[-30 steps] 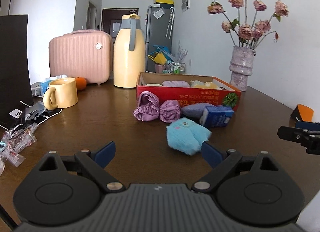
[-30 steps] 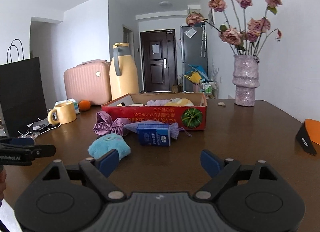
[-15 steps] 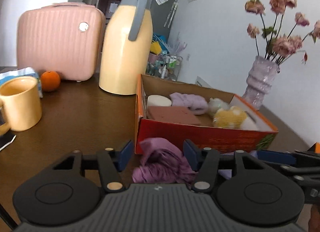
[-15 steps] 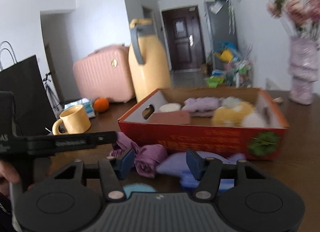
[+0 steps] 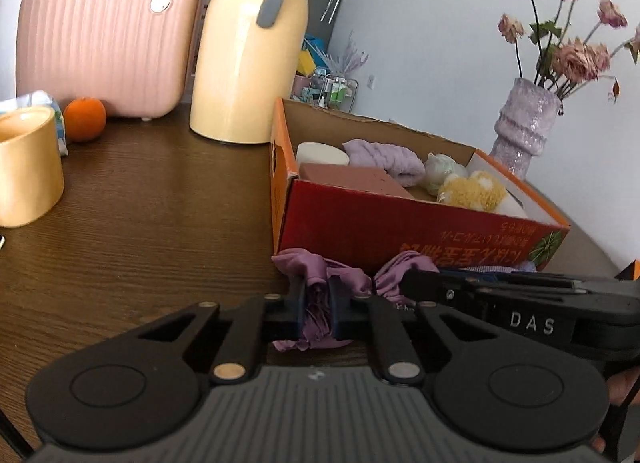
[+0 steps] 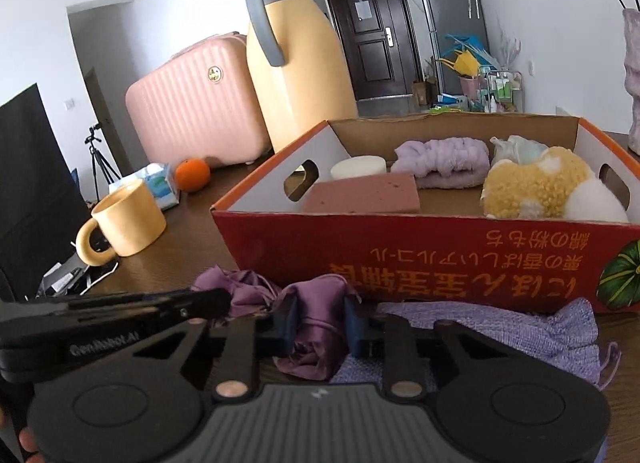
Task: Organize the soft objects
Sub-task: 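Grasp the purple fabric bundle with both tools together, then carry the purple fabric bundle into the cardboard box with both tools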
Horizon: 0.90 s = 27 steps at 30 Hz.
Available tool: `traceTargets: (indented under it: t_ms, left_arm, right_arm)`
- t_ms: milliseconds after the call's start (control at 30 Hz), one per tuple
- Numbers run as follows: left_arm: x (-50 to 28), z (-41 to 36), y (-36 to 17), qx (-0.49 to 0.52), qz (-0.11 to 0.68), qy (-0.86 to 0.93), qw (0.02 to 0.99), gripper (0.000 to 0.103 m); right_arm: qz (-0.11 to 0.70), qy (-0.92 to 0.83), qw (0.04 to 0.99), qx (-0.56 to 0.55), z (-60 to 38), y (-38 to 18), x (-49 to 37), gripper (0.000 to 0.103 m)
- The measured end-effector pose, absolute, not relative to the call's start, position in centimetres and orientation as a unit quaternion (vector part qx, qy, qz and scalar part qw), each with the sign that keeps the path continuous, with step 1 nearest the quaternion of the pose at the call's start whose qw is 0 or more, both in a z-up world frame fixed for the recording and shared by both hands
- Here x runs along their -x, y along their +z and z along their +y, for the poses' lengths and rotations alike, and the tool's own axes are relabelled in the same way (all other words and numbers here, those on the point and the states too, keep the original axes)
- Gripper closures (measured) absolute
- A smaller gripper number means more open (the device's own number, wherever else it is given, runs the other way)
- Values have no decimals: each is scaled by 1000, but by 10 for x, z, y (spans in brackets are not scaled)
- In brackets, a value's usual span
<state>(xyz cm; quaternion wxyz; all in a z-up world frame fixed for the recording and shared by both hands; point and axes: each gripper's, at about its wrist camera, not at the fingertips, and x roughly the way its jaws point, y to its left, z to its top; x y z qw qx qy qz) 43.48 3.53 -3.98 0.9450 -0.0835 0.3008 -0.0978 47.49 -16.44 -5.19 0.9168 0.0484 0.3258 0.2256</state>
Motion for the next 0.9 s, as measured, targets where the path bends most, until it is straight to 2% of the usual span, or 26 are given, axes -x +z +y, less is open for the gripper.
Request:
traceTargets:
  t_ms: [233,500,667,900]
  left_arm:
    - [-406,24,-13,67,270,-79,957,97]
    - [-312,5,50,77,187,-133,970,97]
    - [-261,-25,42,92,205,-170,959,97]
    - [-221,-66,3,71,275,-193,939,97]
  right_arm:
    - [307,226,923,-40,-162,-43,-466,87]
    - [202,254,946,-14,-178,17,-381,87]
    - [189,248,950,-29,-219,27,-314,87]
    - [241,214,946,-36,-260,-7,-243,87]
